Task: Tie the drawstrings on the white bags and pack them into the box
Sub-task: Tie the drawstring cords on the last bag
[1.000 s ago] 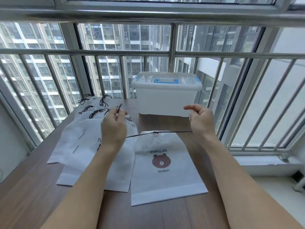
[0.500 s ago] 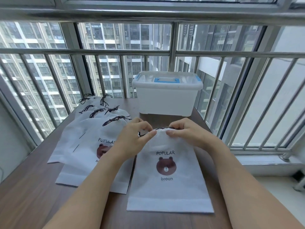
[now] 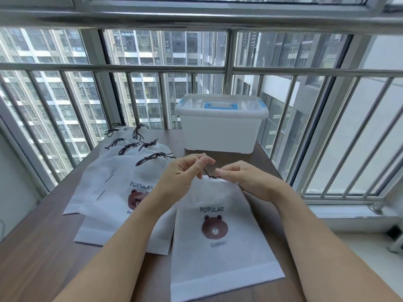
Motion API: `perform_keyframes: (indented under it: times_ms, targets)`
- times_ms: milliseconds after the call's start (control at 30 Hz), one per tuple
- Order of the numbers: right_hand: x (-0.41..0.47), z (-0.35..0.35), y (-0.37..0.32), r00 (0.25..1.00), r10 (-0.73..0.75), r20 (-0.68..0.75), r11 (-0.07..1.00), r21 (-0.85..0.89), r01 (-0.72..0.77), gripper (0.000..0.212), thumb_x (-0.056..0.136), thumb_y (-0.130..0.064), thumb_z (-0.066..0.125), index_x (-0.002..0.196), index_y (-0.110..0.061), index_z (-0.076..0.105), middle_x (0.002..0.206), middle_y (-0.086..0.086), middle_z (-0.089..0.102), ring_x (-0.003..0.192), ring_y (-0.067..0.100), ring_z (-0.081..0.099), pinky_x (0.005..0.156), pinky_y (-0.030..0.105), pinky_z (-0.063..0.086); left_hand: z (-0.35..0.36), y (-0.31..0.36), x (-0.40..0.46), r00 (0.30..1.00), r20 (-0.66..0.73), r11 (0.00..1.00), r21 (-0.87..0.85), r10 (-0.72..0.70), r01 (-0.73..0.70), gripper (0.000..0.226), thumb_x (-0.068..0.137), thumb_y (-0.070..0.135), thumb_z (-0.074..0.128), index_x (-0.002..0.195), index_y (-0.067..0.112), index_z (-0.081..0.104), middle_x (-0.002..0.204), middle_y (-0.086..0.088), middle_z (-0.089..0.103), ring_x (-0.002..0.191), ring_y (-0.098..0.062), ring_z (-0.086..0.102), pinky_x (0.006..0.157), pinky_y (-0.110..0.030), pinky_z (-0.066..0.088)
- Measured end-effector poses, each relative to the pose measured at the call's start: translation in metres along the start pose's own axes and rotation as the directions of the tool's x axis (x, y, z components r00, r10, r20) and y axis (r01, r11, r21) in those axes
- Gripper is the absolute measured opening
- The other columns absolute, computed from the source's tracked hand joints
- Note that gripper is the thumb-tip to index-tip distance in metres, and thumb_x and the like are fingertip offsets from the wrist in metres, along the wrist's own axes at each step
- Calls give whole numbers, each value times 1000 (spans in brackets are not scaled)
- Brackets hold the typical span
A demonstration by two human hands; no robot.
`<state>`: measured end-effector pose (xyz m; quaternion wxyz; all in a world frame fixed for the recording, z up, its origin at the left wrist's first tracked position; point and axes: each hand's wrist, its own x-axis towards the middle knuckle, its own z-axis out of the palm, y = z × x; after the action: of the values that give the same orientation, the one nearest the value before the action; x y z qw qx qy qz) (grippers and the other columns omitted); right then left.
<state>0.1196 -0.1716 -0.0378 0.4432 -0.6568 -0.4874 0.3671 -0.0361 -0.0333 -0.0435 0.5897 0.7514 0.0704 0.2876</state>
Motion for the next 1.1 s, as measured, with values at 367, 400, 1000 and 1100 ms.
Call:
perform_keyframes:
  times_ms: [367,400,1000,1100]
  targets:
    - [3,1,-5,964,-139,-227,990,-60,129,40,98,-27,65,61,-11,60,59,3,44,58,20,37,55,26,29,9,-5,1,997,8,986,-152,-72,72,27,104,12,45,94,-2,66,89,-12,71,90,-16,68,87,-23,52]
    - [2,3,-7,973,-127,-193,992,-25,124,39,99,-26,64,65,-7,59,58,2,39,56,17,33,53,24,27,9,-5,1,997,-4,986,-145,-79,78,27,103,11,46,94,0,68,88,-10,72,88,-15,68,86,-22,52]
    - [8,15,-8,905,-279,-321,960,-69,272,23,79,1,76,99,-9,80,71,10,73,70,21,66,77,44,56,10,-12,-2,978,85,977,-79,-189,196,29,104,20,50,103,0,71,109,-23,71,98,-20,65,101,-42,47]
    - [12,18,-4,884,-304,-355,953,-127,277,16,80,0,78,96,-5,79,74,14,75,73,23,71,80,46,59,10,-13,0,983,71,984,-32,-170,173,28,105,16,48,100,0,71,97,-11,72,95,-14,63,98,-33,46]
